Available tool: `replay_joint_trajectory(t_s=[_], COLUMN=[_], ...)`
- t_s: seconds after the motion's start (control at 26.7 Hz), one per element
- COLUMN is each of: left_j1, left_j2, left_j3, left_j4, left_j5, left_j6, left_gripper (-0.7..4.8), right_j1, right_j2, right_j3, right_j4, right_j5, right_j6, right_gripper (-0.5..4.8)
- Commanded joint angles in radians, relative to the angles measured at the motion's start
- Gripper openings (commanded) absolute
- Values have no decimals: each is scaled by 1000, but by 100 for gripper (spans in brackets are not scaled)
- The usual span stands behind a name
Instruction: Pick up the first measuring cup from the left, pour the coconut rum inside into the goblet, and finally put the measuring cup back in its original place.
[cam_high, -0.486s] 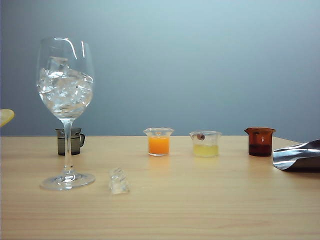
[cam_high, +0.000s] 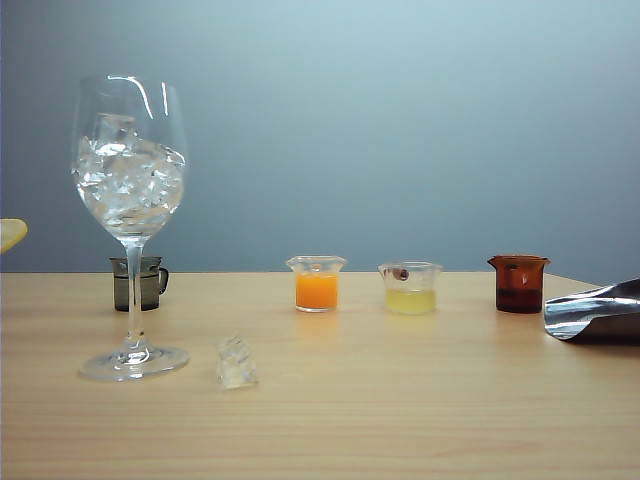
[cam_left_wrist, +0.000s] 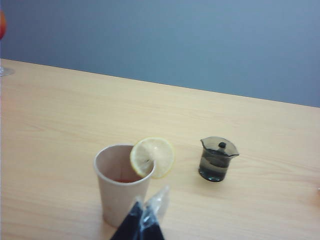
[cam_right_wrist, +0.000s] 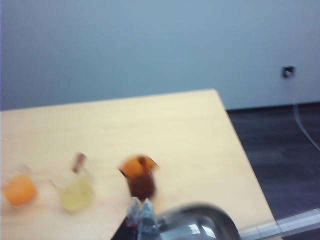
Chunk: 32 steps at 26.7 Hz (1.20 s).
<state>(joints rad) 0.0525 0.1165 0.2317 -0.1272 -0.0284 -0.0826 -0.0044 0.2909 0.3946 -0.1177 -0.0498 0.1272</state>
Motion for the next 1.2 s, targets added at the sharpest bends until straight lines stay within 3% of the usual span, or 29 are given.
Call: replay_joint_trajectory(t_s=[0.04,0.15,0.26,0.56,0.79,0.97,1.08,1.16,1.2], left_j1=[0,0,-5,-148,-150,-151,-151,-151,-151], left_j2=[110,266,476,848,1217,1494,1614,1677,1716], left_j3=[58,103,132,132,140,243,339,392,425], left_j4=[64,180,341,569,949,1070,1071,1071,1070], left_j5=[72,108,180,132,111,119,119,122,141], left_j6=[2,-5,-8,57,56,56,56,56,56], left_gripper=[-4,-4,-4,-4,-5,-2,-2,37,107], right_j1=[14,105,312,628,676,672,672,672,672], right_j2=[129,306,471,668,690,690,694,695,698], right_j3=[94,205,263,280,280,280,280,279,278], right_j4=[88,204,381,438,454,442,407,385,381], right_j5=[-56,-53,23,51,48,48,49,51,51], right_j6=[3,-2,-3,-5,-4,-5,-36,-60,-74], right_gripper=[-9,-9,-9,-9,-9,-9,-9,-9,-9])
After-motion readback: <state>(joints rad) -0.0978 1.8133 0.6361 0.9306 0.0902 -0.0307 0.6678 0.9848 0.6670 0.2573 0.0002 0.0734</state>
